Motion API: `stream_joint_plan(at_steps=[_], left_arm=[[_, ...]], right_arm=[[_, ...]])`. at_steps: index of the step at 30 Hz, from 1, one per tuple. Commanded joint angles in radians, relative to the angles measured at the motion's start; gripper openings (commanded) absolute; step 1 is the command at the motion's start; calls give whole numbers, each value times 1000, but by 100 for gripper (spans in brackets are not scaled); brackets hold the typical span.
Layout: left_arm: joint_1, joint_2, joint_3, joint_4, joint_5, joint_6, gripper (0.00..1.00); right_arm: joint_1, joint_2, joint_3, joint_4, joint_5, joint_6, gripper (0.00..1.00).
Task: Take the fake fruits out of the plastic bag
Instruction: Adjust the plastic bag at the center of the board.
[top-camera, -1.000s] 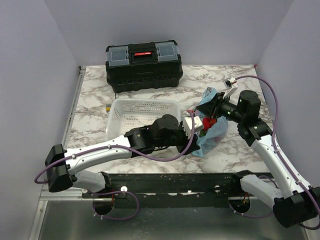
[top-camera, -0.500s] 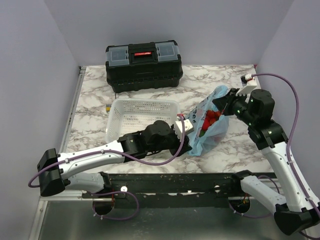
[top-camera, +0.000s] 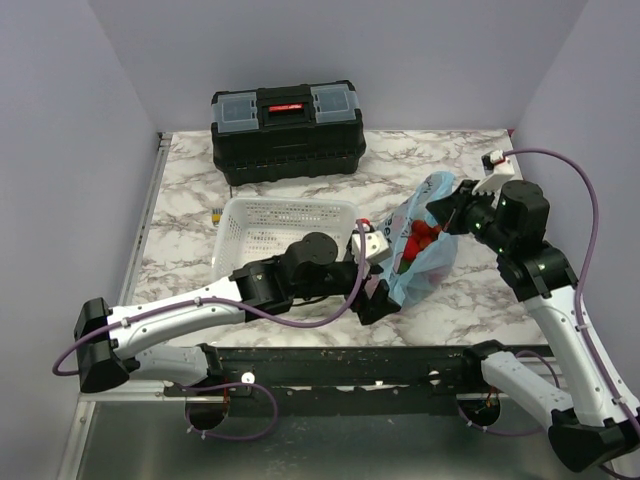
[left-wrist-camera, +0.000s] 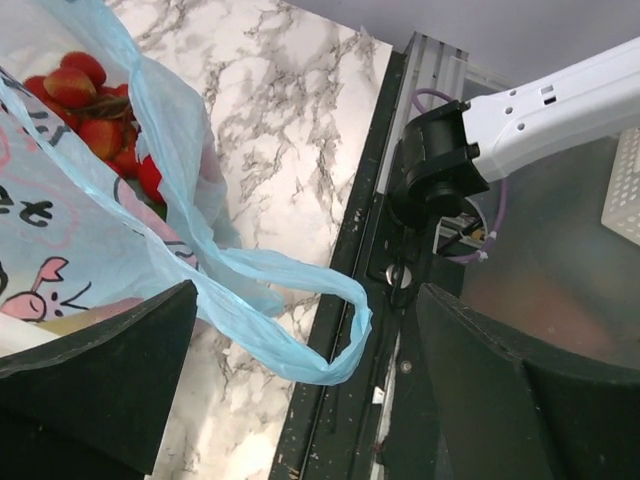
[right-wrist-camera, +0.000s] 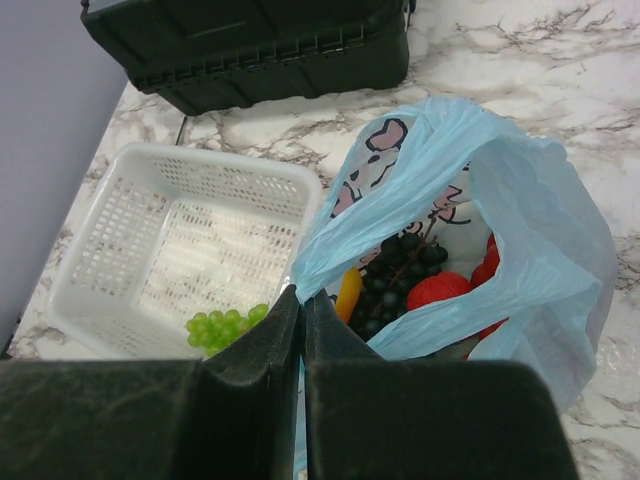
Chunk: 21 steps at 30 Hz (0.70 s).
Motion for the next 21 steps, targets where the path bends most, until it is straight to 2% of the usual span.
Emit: stream_joint_plan(at_steps=[1, 4, 6, 9, 12, 14, 17, 21], left_arm=[[-14, 38, 53, -124, -86, -108, 91], [-14, 53, 90, -240, -221, -289, 92], [-14, 56, 101, -291, -255, -426, 98], [-14, 70, 107, -275, -197, -551, 99], [-13, 101, 110, -231, -118, -625, 99], [-14, 139, 144, -261, -102, -664, 99], [-14, 171, 167, -293, -88, -703, 92], [-1, 169, 130, -243, -69, -710, 70]], right_arm=[[6, -25, 34, -29, 32, -8, 6], [5, -29, 37, -29, 32, -11, 6], [5, -30, 36, -29, 34, -11, 6], [5, -29, 33, -23, 34, -12, 6], [5, -28, 35, -22, 27, -10, 6], [5, -29, 38, -25, 24, -6, 6], [5, -38, 42, -32, 19, -3, 6], [5, -42, 39, -36, 51, 3, 6]])
